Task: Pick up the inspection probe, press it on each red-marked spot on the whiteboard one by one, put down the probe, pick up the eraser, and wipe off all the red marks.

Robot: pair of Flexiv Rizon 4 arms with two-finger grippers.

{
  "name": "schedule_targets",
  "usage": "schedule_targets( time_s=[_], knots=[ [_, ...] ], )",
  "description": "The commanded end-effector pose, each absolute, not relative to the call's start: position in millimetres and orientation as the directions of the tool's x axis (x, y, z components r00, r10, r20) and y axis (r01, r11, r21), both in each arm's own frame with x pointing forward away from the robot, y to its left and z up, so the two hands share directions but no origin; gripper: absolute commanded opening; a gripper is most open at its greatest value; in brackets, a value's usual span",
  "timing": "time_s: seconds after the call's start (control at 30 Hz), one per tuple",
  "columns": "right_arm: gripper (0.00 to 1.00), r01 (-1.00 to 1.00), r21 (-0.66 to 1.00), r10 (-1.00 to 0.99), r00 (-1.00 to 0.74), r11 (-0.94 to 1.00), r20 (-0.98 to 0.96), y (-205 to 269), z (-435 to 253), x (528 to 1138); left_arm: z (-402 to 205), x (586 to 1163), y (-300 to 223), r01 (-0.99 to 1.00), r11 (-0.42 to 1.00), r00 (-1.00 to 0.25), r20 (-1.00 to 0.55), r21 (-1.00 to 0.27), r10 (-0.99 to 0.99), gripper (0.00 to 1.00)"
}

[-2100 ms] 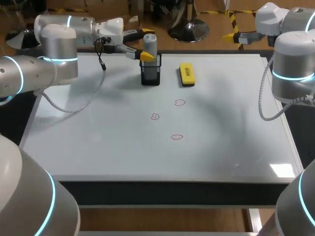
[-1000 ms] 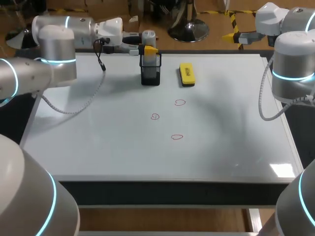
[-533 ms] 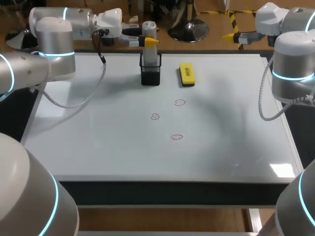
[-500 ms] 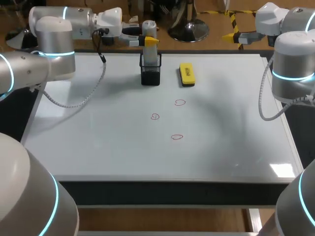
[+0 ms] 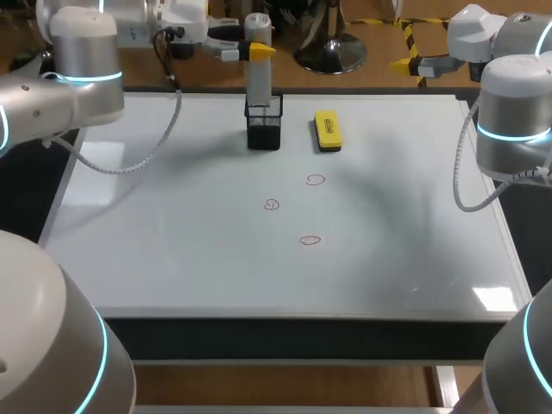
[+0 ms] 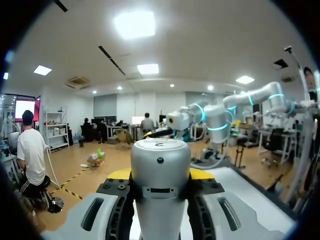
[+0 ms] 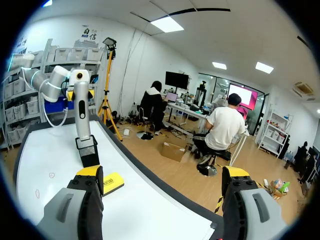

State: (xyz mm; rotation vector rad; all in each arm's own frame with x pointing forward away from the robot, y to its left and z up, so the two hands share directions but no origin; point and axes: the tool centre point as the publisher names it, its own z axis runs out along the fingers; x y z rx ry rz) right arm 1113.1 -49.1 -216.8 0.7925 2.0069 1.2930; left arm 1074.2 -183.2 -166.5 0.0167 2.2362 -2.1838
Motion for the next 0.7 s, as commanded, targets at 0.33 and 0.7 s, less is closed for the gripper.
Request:
schedule_targets(
  time_s=[0.33, 0.7],
  knots=[
    [1.0, 0.154, 0.927, 0.756, -0.631, 0.342, -0.174, -49.2, -217.1, 1113.6, -139.5, 1060.7, -150.3, 0.039, -0.014, -0.999, -0.038, -0.999, -0.029, 0.0],
    [1.0, 0.154, 0.927, 0.756, -0.631, 0.342, -0.174, -49.2, -217.1, 1113.6, -146.5, 1046.9, -102.8, 0.068, 0.012, -0.994, -0.069, -0.998, -0.083, 0.0]
  ],
)
